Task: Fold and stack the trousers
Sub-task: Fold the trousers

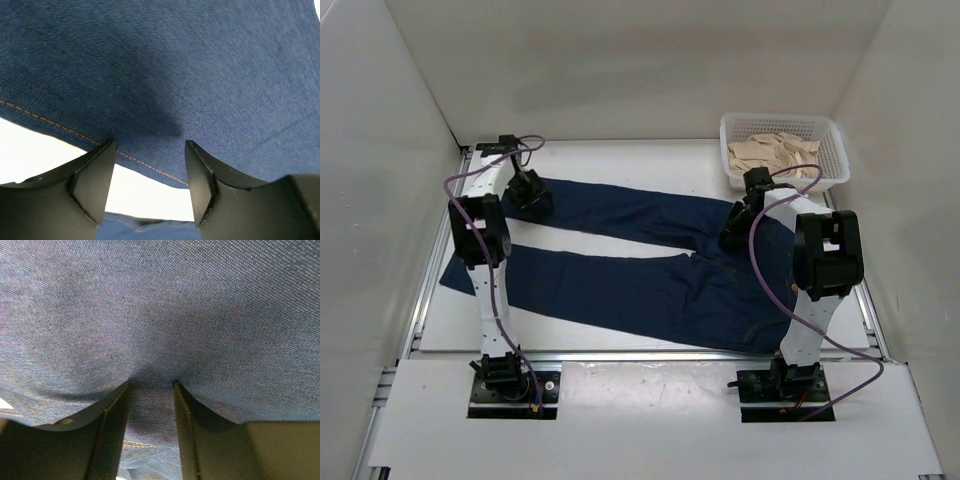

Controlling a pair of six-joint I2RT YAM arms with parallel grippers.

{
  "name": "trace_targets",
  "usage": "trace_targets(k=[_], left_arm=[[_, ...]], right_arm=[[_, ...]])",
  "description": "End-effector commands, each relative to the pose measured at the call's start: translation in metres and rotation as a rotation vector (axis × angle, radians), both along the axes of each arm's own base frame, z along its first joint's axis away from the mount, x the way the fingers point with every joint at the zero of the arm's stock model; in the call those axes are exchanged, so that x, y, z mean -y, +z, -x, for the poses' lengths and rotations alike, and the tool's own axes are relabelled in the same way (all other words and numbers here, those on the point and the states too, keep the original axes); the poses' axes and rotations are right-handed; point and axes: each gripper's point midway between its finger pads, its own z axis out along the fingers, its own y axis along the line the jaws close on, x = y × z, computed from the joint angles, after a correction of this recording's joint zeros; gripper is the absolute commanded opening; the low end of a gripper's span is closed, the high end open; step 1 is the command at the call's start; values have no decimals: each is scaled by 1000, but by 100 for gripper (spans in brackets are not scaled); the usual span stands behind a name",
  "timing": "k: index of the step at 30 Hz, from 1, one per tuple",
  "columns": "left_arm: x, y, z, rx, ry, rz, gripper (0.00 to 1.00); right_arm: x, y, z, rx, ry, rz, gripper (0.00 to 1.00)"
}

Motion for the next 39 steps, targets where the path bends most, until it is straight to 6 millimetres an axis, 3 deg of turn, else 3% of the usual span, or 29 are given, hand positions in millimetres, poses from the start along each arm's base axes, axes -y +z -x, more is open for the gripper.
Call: trace_targets(k=[1, 2, 3, 4, 7, 9, 12, 15, 18, 21, 22, 23, 24, 25, 26, 27, 28, 29, 31, 33, 37, 39], left_arm=[[-35, -6, 45, -101, 49, -36, 69], [-43, -4, 48, -91, 66, -50, 68], [-58, -12, 67, -130, 101, -62, 68], [-67, 1, 71, -102, 122, -74, 68], [-93, 4, 83, -90, 197, -92, 68], [-94, 4, 83, -86, 191, -74, 68], [-97, 14, 75, -55, 189, -58, 68], [-94, 40, 68, -7, 195, -65, 71], [-103, 80, 73, 51, 230, -146, 74], [-119, 109, 92, 99, 290, -176, 72], [-122, 111, 100, 98, 302, -176, 71], [-121, 111, 116, 87, 312, -175, 68], [-119, 110, 123, 78, 311, -174, 68], [-115, 108, 131, 67, 295, -167, 67], [-107, 94, 145, 27, 258, -167, 67], [-102, 96, 150, 40, 236, -172, 67], [-95, 91, 157, 23, 213, -171, 67], [-83, 86, 162, 7, 171, -171, 67], [-69, 73, 178, -19, 133, -155, 67], [-55, 64, 192, -43, 85, -154, 67], [-39, 53, 205, -73, 46, -157, 67], [-36, 51, 205, -71, 46, -155, 67]], right_arm=[[-7, -19, 24, -73, 61, 10, 47], [-7, -19, 30, -93, 81, 6, 47], [-7, -17, 26, -88, 92, 8, 49], [-10, -15, 26, -86, 111, 10, 49], [-14, -13, 20, -77, 141, 14, 55], [-16, -20, 18, -102, 153, 10, 56], [-18, -8, -2, -67, 161, 17, 60], [0, 15, -31, 41, 125, 135, 64], [7, 63, -48, 201, 96, 190, 72], [17, 123, -33, 359, 62, 226, 91], [21, 130, -26, 374, 43, 233, 98], [27, 121, -9, 350, 42, 247, 100], [29, 137, 2, 390, 23, 234, 100], [30, 137, 13, 390, 5, 225, 100], [30, 118, 35, 344, 17, 228, 95], [23, 126, 49, 375, 38, 202, 92], [21, 122, 63, 359, 35, 192, 90], [14, 103, 86, 312, 48, 185, 89], [6, 99, 114, 296, 63, 124, 87], [10, 80, 146, 217, -6, 105, 83], [13, 48, 185, 79, -133, 64, 86], [12, 35, 190, 36, -163, 57, 87]])
